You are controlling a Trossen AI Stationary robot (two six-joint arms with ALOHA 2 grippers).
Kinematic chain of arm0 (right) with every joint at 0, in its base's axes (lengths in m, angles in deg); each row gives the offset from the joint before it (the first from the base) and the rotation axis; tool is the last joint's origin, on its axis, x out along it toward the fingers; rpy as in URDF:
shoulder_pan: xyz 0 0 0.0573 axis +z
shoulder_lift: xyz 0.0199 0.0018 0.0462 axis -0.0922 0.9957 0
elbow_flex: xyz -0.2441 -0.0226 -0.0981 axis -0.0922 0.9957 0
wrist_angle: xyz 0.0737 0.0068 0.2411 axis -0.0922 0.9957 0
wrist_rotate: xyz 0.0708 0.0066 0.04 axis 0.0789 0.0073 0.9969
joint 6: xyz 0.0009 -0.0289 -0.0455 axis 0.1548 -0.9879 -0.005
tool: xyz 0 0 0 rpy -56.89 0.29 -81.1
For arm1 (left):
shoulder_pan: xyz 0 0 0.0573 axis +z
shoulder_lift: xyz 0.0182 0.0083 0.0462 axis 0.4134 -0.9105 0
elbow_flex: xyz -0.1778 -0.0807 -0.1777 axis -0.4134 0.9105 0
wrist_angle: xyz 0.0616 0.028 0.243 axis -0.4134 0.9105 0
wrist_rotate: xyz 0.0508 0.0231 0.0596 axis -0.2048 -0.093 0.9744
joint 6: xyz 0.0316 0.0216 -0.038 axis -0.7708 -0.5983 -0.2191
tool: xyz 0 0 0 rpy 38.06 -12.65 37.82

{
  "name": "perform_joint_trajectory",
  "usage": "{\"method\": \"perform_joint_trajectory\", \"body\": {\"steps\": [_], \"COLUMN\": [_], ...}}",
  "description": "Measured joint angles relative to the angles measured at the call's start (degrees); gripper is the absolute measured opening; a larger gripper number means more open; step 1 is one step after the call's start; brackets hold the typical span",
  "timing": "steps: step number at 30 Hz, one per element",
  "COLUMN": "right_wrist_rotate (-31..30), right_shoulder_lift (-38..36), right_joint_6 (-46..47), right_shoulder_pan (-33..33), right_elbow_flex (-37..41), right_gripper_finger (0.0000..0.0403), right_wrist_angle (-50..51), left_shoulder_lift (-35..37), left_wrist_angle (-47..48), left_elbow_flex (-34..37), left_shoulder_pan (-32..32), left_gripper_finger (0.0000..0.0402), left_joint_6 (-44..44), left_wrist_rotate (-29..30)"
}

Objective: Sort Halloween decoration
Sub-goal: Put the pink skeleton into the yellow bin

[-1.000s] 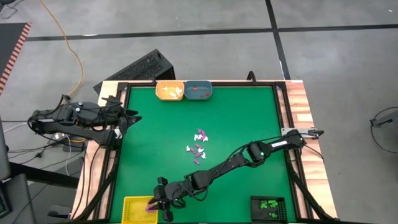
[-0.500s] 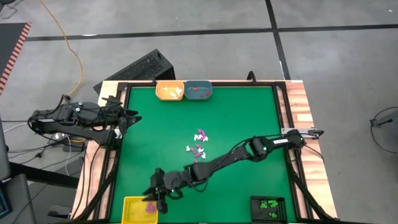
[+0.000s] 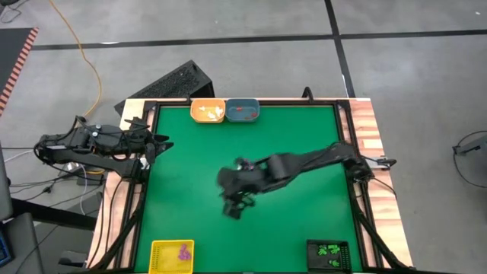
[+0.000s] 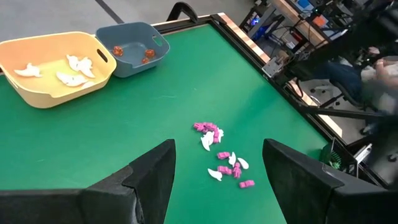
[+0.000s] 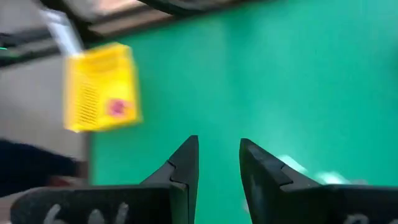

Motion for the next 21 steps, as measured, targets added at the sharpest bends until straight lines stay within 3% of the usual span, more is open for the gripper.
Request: {"method": "perform_joint_trajectory", "body": {"steps": [5,9,17,21], "right_wrist_rotate": [-14.57,-24.15,-28.13,-27.78], "right_shoulder_lift": [-7.43,-9.17,-10.23,-13.17], "right_joint_6": [10.28,20.64,25.15,22.61], "right_shoulder_pan": [1.7,3.73,2.64,0.8], "right_elbow_flex": [-0.02,0.04,13.17,24.2], "right_gripper_finger": [0.0111,0.0111,0.0111,0.0111], "right_wrist_angle": [21.06,33.51,32.36,22.86], "left_shoulder_lift": [-0.02,-0.02,-0.02,-0.02], "left_wrist_angle": [0.0,-0.02,-0.04,-0.06], "left_elbow_flex": [0.0,0.0,0.0,0.0], "left_shoulder_pan": [0.0,0.0,0.0,0.02], "left_gripper_finger": [0.0231,0.0231,0.0231,0.0231], "left_joint_6": [-0.93,-1.53,-2.16,-2.12], "left_wrist_rotate": [-0.04,-0.22,-2.45,-2.85]}}
